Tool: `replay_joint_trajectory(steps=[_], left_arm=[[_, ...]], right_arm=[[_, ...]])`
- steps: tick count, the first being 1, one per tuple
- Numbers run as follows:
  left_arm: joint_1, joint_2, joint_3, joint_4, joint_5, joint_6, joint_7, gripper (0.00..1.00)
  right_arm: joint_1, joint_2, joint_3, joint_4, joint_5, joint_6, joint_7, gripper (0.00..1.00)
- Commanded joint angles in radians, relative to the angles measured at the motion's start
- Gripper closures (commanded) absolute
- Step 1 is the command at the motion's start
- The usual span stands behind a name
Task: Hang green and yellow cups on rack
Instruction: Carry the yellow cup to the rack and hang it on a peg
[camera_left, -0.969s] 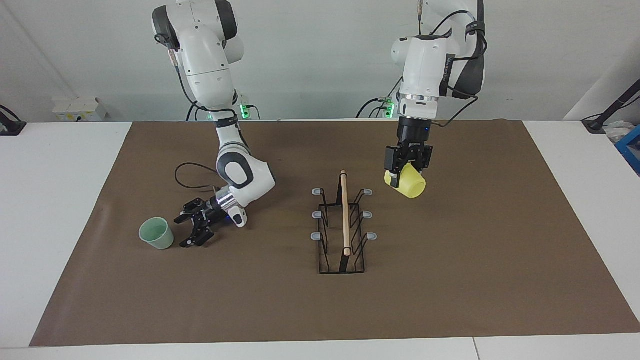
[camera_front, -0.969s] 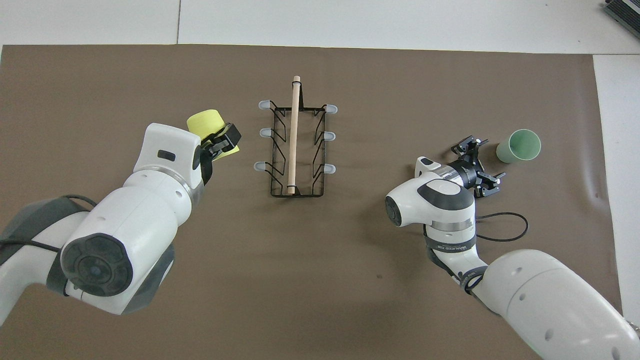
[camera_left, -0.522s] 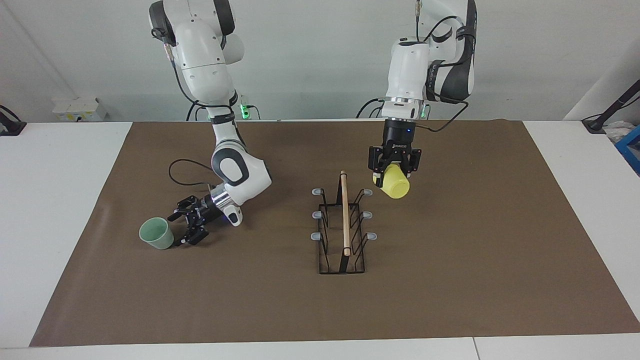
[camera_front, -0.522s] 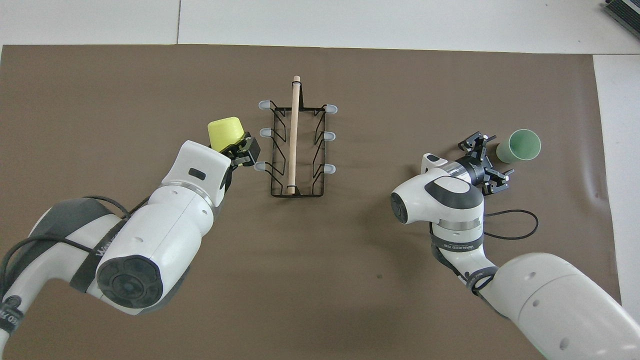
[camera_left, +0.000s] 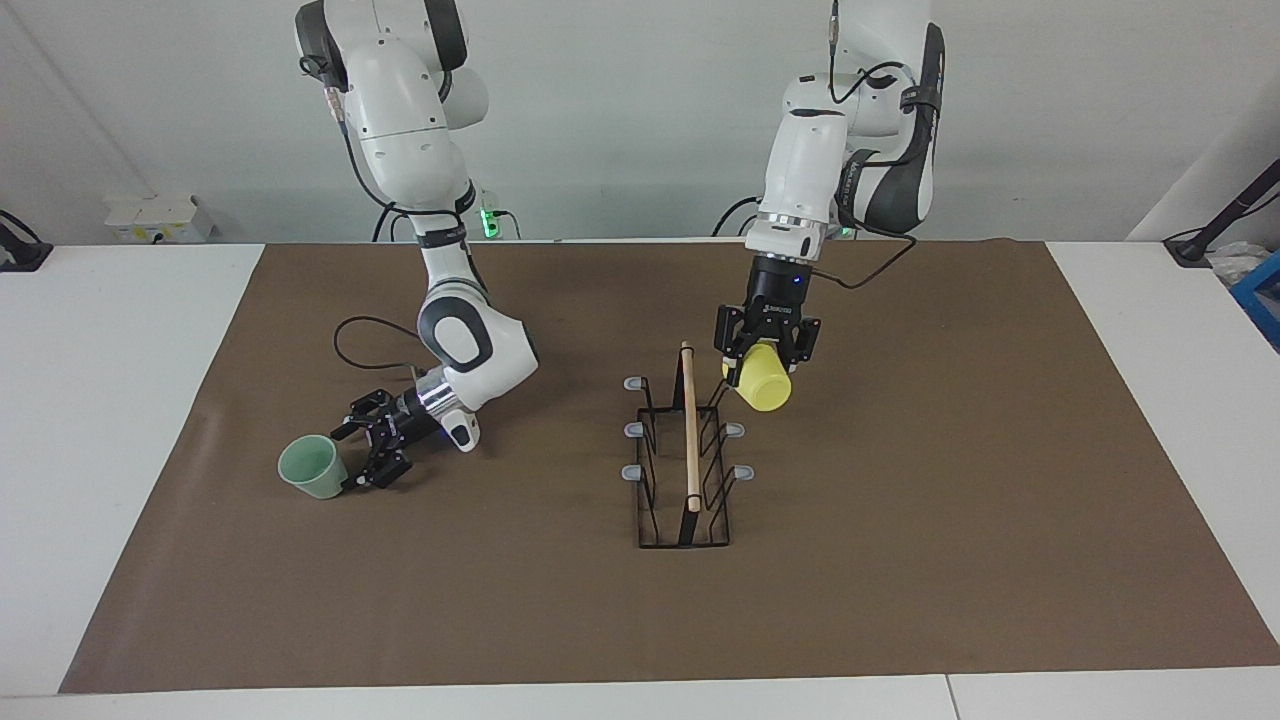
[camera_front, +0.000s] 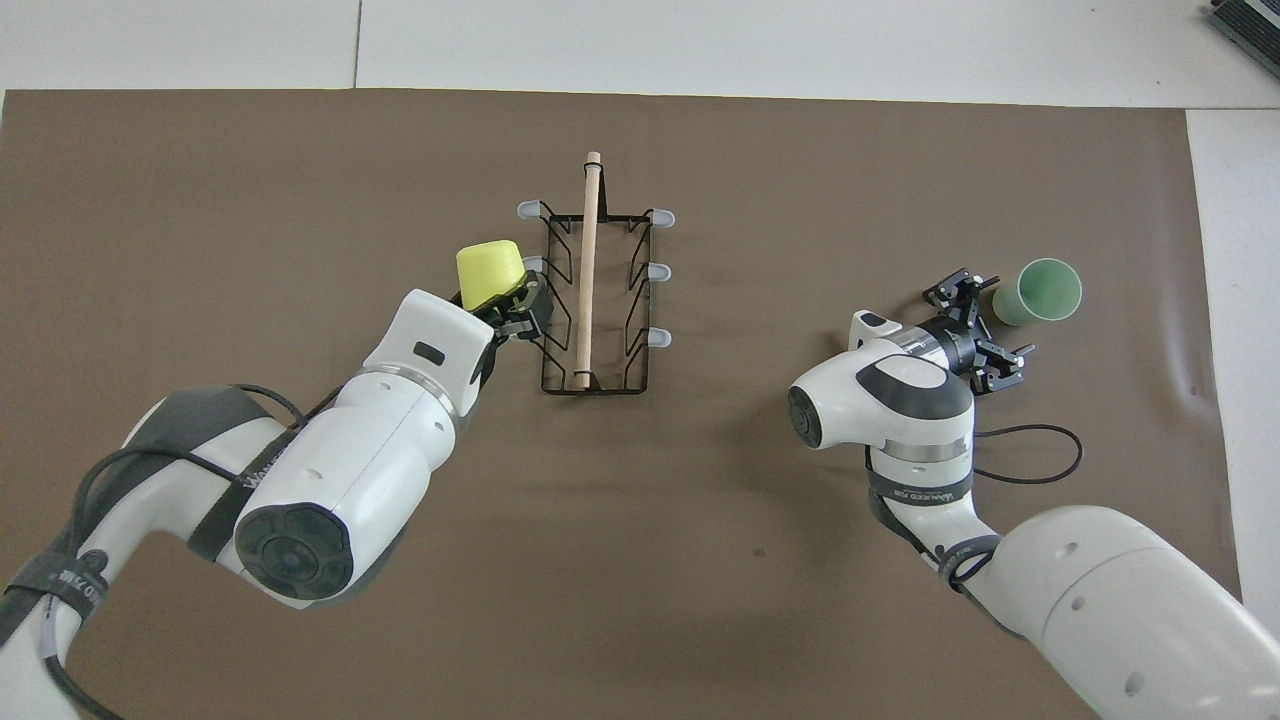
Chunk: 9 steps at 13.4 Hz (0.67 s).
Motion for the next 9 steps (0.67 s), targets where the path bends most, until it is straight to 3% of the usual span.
replay_joint_trajectory(steps=[1,9], left_arm=[[-0.004,0.024,0.005,-0.009,0.021,0.080,-0.012,1.00],[0.022,0.044,0.008,-0.055,0.030,0.194,-0.009,1.00]], right_arm=[[-0.024,-0.024,0.009,-0.027,-0.047,0.009,-0.013,0.00],[-0.067,-0.024,0.011,-0.027,-0.107,0.015,-0.008,0.00]])
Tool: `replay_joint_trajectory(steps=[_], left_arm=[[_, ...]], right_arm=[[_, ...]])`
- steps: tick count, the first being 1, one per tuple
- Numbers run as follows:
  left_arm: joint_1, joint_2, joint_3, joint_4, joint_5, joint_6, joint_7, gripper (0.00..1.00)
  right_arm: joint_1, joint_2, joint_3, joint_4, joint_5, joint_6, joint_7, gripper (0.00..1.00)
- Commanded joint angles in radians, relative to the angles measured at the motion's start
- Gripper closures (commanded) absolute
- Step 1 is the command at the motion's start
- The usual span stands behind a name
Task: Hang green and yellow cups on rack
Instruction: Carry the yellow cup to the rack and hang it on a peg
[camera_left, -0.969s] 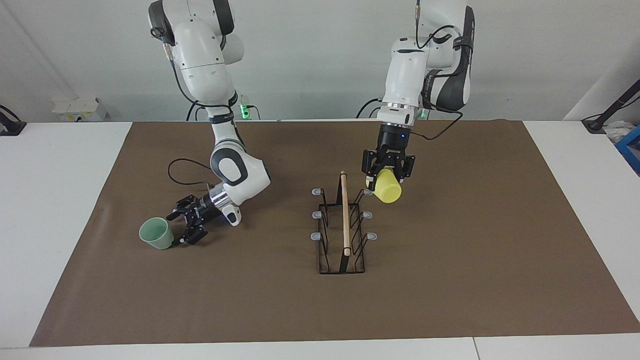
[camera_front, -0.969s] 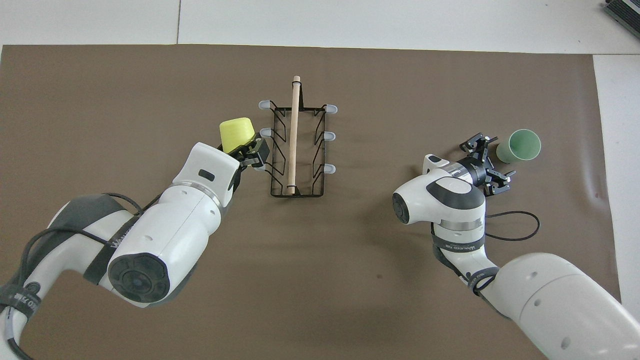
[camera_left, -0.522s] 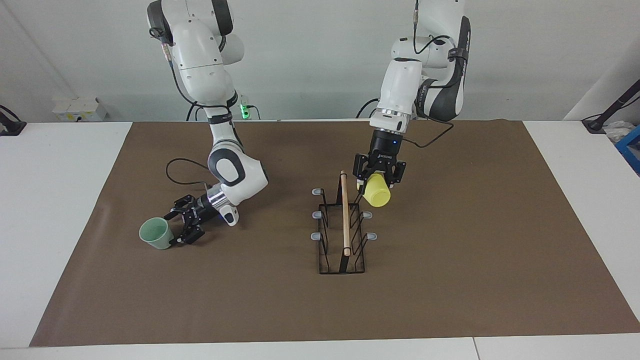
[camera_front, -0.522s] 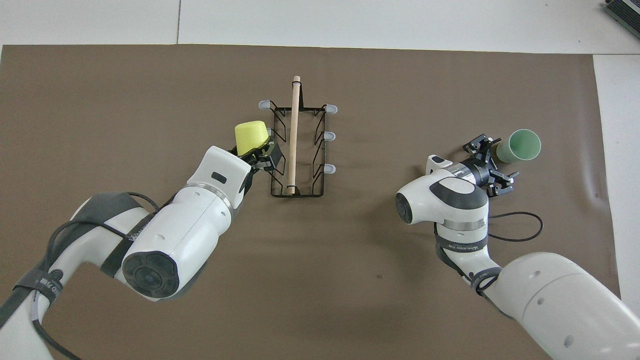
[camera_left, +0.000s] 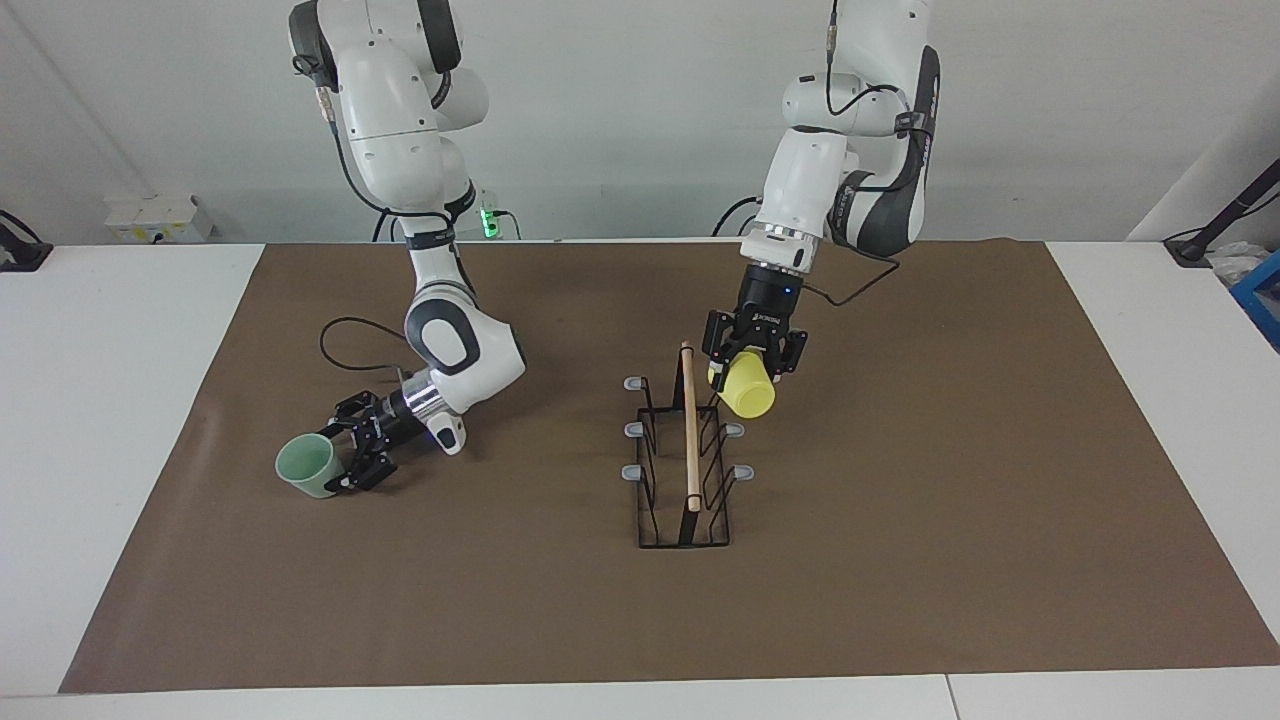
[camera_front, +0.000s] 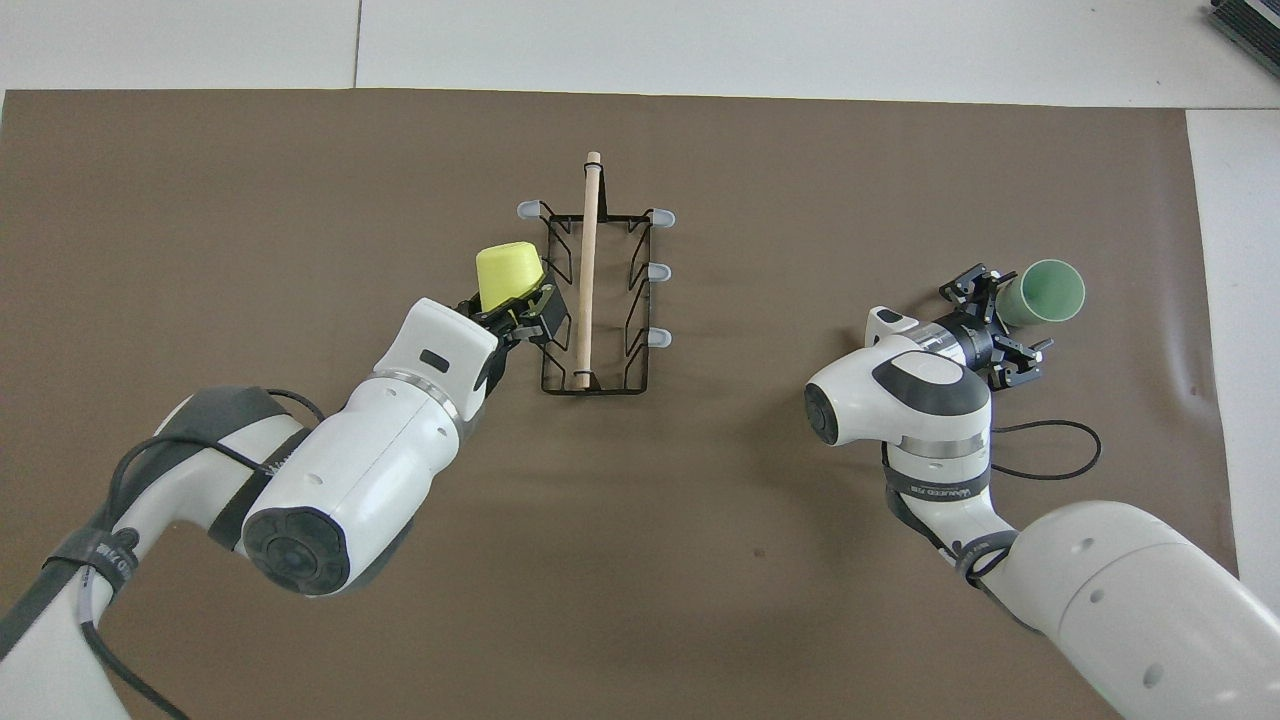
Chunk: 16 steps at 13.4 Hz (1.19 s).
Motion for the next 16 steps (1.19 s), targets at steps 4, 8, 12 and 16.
replay_joint_trajectory(steps=[4,8,12,16], left_arm=[[0.023,-0.008,0.003,-0.090,0.071,0.147,-0.009,1.00],[0.022,-0.018,0.003,-0.124,0.074,0.153,-0.009,1.00],[0.012,-0.019,-0.002,-0.151,0.075,0.153,-0.011,1.00],[0.005,-0.021,-0.004,-0.157,0.077,0.138,-0.011,1.00]], right_arm=[[-0.033,-0.024,0.009,-0.026,-0.056,0.033,-0.007,0.00],[-0.056,-0.021,0.009,-0.026,-0.109,0.056,0.006,0.00],[-0.068,-0.019,0.011,-0.024,-0.131,0.063,0.021,0.00],[-0.076,-0.018,0.009,-0.026,-0.148,0.079,0.036,0.00]])
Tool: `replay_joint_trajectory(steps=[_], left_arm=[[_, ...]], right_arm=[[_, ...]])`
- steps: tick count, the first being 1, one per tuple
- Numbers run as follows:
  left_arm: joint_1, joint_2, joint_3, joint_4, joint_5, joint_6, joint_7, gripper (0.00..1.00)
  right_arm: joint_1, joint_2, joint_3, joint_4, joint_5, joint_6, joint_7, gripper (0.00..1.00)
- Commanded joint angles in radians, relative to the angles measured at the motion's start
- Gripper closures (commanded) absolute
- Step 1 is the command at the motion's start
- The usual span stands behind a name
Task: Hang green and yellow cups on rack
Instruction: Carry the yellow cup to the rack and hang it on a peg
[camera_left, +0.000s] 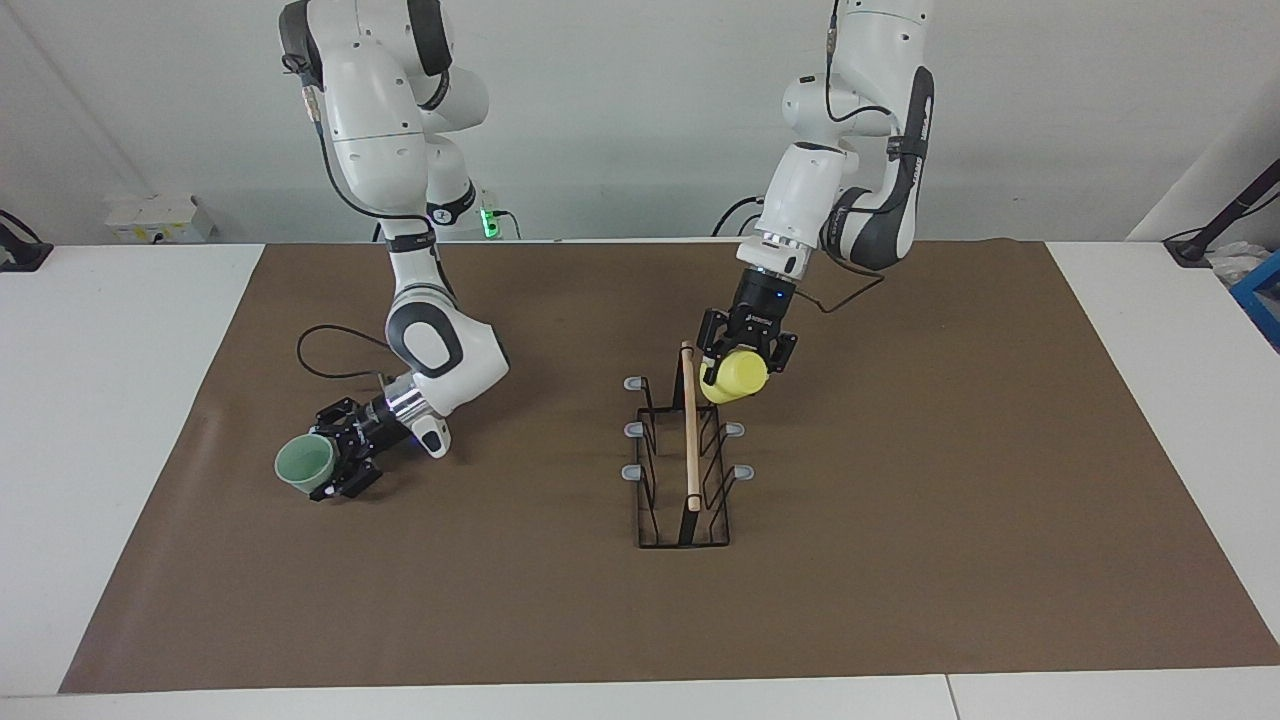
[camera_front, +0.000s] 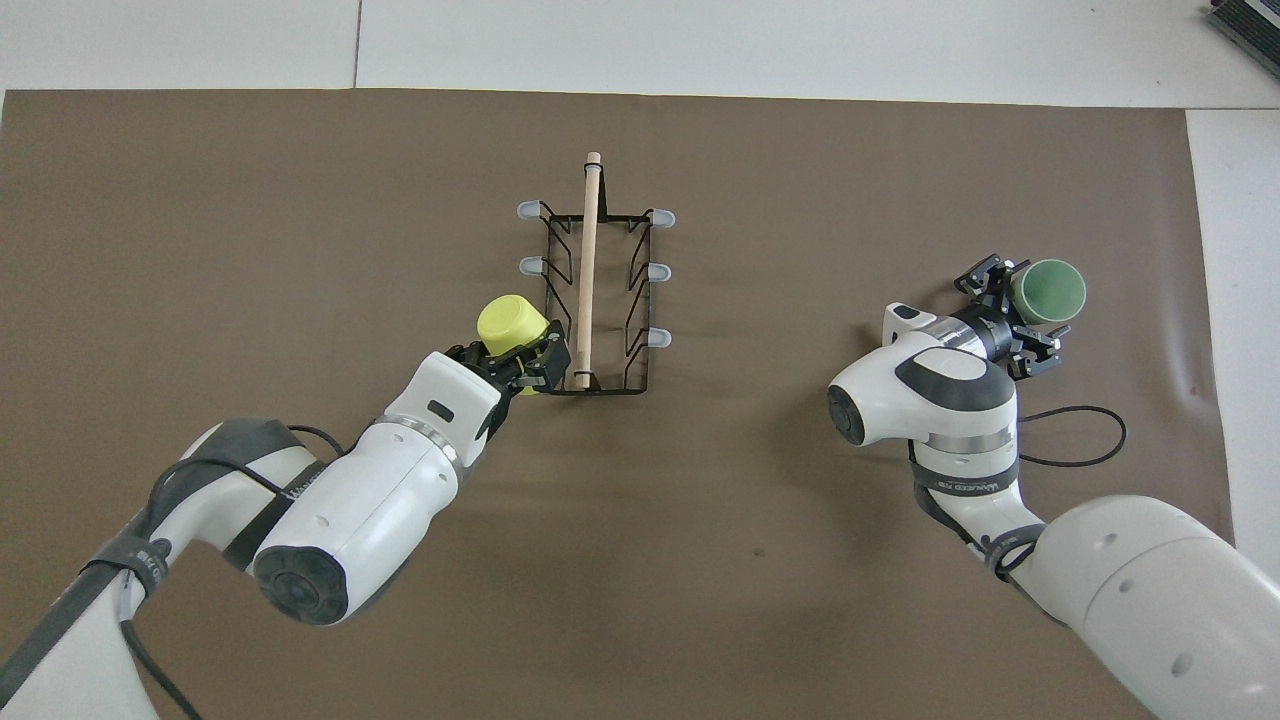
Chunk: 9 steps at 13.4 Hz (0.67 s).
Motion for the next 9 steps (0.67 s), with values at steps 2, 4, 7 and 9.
replay_joint_trajectory(steps=[2,4,7,9], left_arm=[[-0.017,-0.035,-0.009,-0.042,0.020,-0.029,-0.011,1.00],[-0.017,-0.035,-0.012,-0.041,0.020,-0.040,-0.016,0.94],[-0.018,-0.035,-0.020,-0.022,0.022,-0.098,-0.036,0.00],[-0.017,-0.034,-0.026,0.005,0.022,-0.155,-0.036,0.00]], right_arm=[[-0.034,-0.018,0.009,-0.025,-0.076,0.032,0.028,0.00],[-0.037,-0.016,0.009,-0.025,-0.084,0.035,0.040,0.00],[-0.045,-0.016,0.009,-0.025,-0.093,0.039,0.048,0.00],[-0.043,-0.016,0.009,-0.025,-0.093,0.045,0.047,0.06]])
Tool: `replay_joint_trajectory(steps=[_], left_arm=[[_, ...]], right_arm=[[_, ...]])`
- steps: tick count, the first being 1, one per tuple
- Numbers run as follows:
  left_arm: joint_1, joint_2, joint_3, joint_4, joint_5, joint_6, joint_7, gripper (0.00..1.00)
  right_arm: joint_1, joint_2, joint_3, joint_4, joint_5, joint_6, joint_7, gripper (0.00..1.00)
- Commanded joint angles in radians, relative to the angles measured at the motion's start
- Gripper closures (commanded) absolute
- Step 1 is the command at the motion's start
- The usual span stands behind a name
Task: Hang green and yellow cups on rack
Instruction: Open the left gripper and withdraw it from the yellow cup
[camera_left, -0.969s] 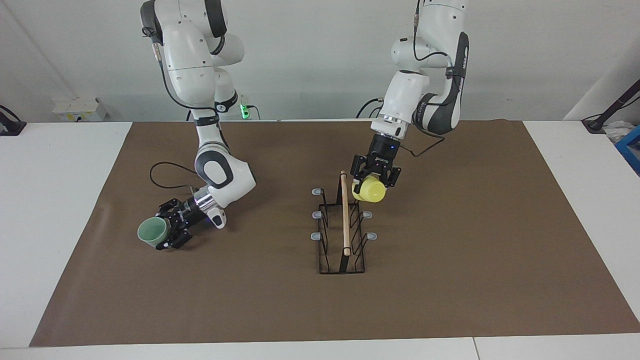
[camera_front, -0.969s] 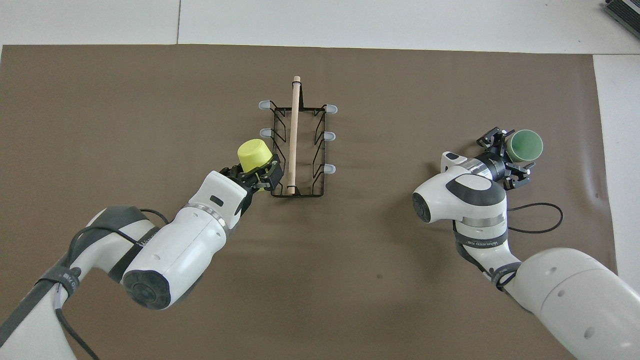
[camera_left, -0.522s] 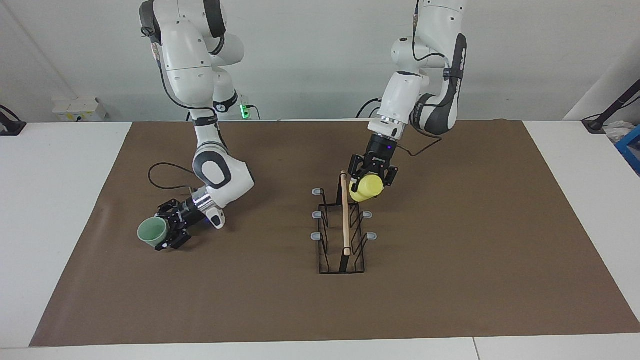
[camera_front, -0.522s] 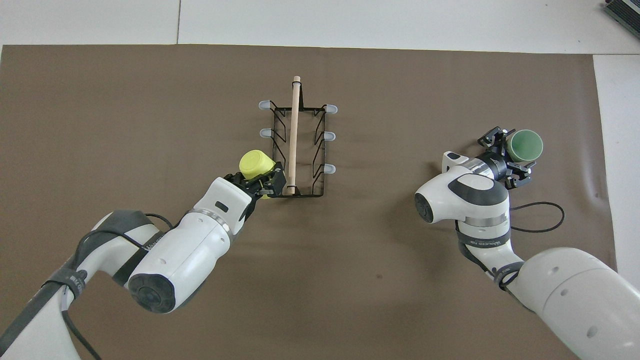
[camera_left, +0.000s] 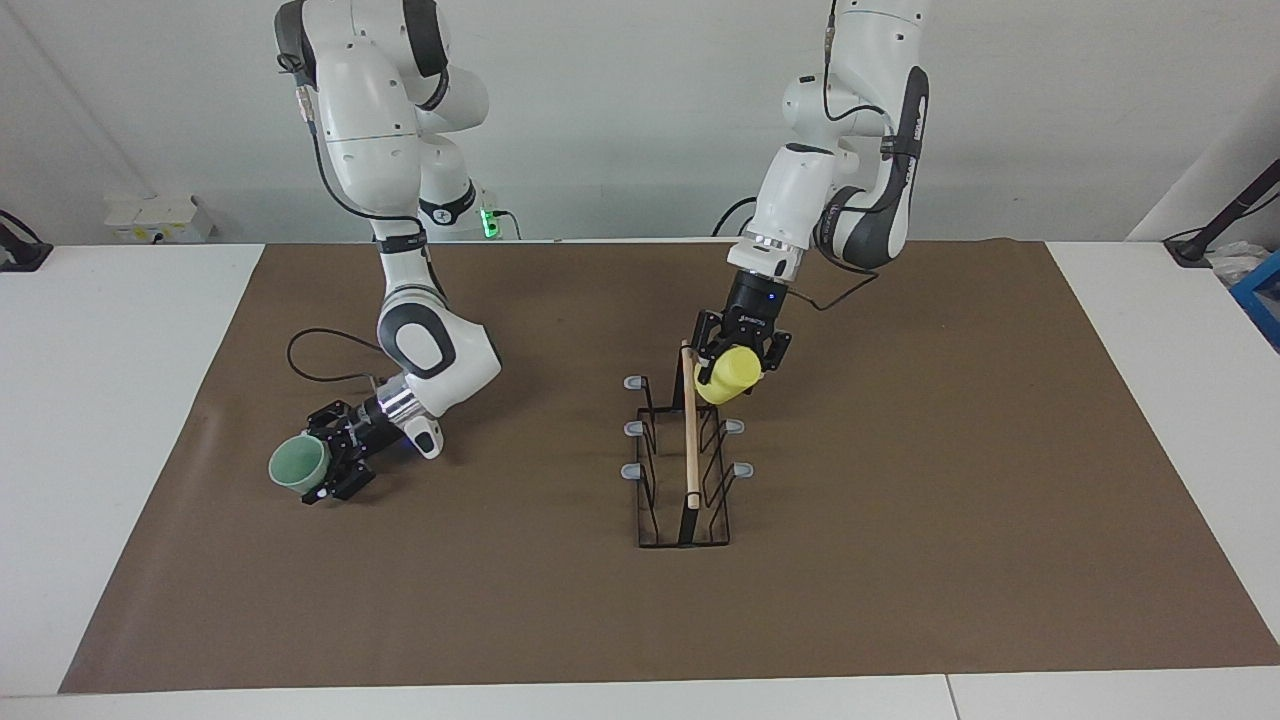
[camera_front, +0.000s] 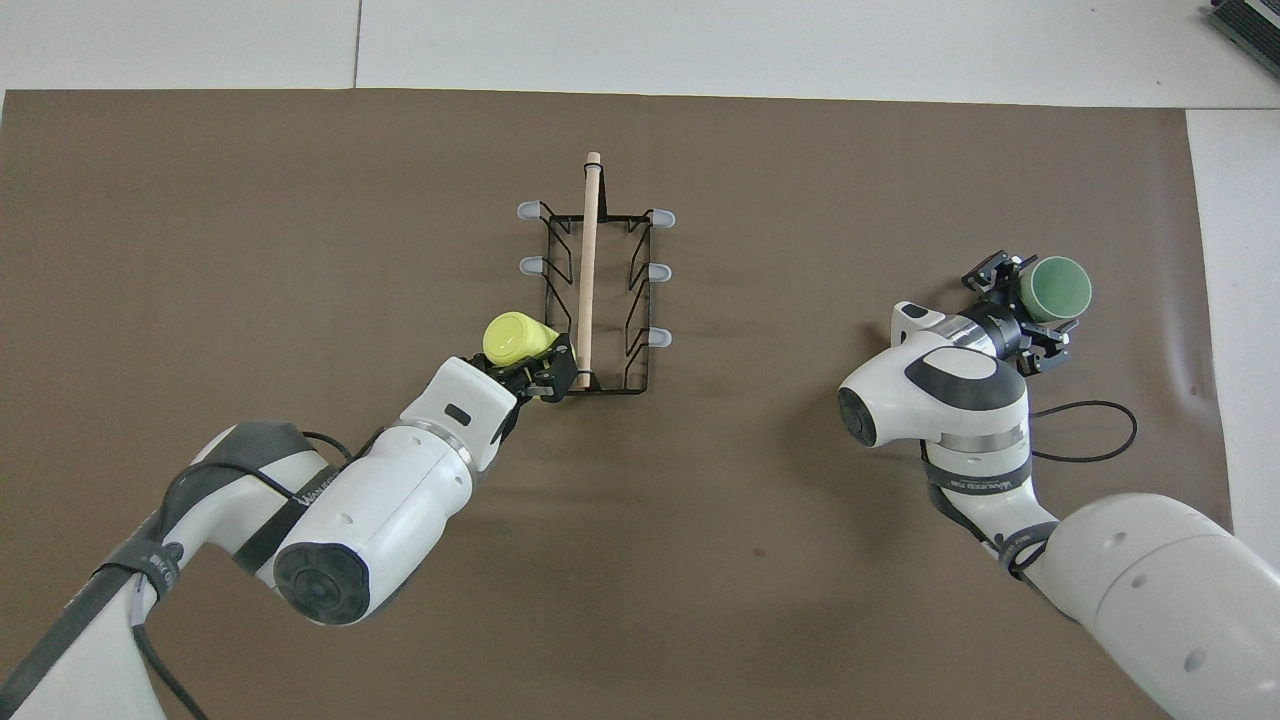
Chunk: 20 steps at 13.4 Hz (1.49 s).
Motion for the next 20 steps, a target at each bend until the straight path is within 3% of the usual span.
replay_joint_trajectory(steps=[1,2,5,7,10,17,20], left_arm=[[-0.009,-0.028,-0.008,0.012,0.020,-0.071,-0.033,0.00],[-0.009,-0.027,-0.008,0.018,0.020,-0.076,-0.036,0.00],[-0.006,-0.031,-0.010,0.041,0.020,-0.099,-0.033,0.00],[-0.007,-0.033,-0.011,0.094,0.020,-0.193,-0.027,0.00],[-0.004,-0.030,-0.008,0.179,0.020,-0.315,-0.022,0.00],[0.008,0.030,0.030,0.401,-0.003,-0.550,0.134,0.00],[0.011,0.052,0.071,0.493,-0.144,-0.677,0.333,0.00]], right_arm=[[-0.021,-0.016,0.009,-0.022,-0.044,0.027,0.027,0.12],[-0.021,-0.016,0.009,-0.022,-0.044,0.027,0.025,0.22],[-0.021,-0.015,0.009,-0.022,-0.044,0.027,0.024,0.28],[-0.019,-0.015,0.010,-0.022,-0.044,0.027,0.022,0.30],[-0.016,-0.015,0.010,-0.022,-0.044,0.027,0.019,0.42],[-0.013,-0.027,0.013,0.002,-0.013,0.030,-0.016,0.42],[-0.013,-0.054,0.013,0.025,0.083,0.069,-0.067,0.42]])
